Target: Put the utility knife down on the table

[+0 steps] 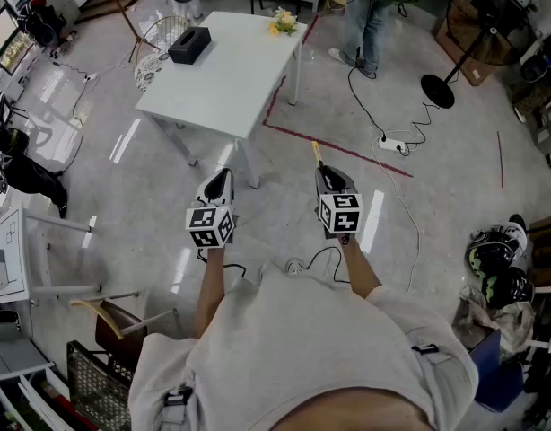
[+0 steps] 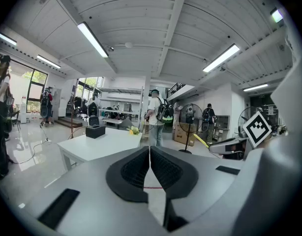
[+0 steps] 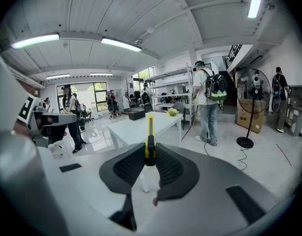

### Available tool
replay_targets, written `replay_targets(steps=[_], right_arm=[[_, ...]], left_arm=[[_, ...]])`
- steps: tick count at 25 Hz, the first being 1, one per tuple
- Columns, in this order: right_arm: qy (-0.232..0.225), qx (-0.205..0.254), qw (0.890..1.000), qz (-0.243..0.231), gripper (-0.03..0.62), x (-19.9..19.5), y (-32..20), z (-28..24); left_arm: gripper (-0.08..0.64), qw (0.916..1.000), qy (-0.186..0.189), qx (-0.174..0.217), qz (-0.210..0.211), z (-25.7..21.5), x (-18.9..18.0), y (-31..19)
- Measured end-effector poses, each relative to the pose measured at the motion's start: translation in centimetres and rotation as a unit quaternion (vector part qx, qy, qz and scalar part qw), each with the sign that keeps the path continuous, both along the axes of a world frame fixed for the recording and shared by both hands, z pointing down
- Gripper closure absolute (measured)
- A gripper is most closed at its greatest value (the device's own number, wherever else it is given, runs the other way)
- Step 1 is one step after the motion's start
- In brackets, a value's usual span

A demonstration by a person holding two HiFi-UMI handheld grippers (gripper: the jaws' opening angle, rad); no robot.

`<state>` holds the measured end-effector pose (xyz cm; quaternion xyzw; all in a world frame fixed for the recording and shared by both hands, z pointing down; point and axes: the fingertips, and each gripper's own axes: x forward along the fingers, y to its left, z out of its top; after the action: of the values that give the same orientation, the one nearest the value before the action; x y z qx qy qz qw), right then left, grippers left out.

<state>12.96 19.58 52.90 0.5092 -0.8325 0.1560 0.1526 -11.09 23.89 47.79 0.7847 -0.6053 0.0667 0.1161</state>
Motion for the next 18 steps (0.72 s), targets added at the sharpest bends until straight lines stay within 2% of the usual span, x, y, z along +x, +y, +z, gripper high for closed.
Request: replay_targets(steps=[18], right_arm=[[-0.004,0.003,1.000,-0.008,0.509,0.7,-1.3,-0.1]], left_arm=[[0.534,1.0000,-0.006,0.000,0.001,0.0,1.0,-1.6]])
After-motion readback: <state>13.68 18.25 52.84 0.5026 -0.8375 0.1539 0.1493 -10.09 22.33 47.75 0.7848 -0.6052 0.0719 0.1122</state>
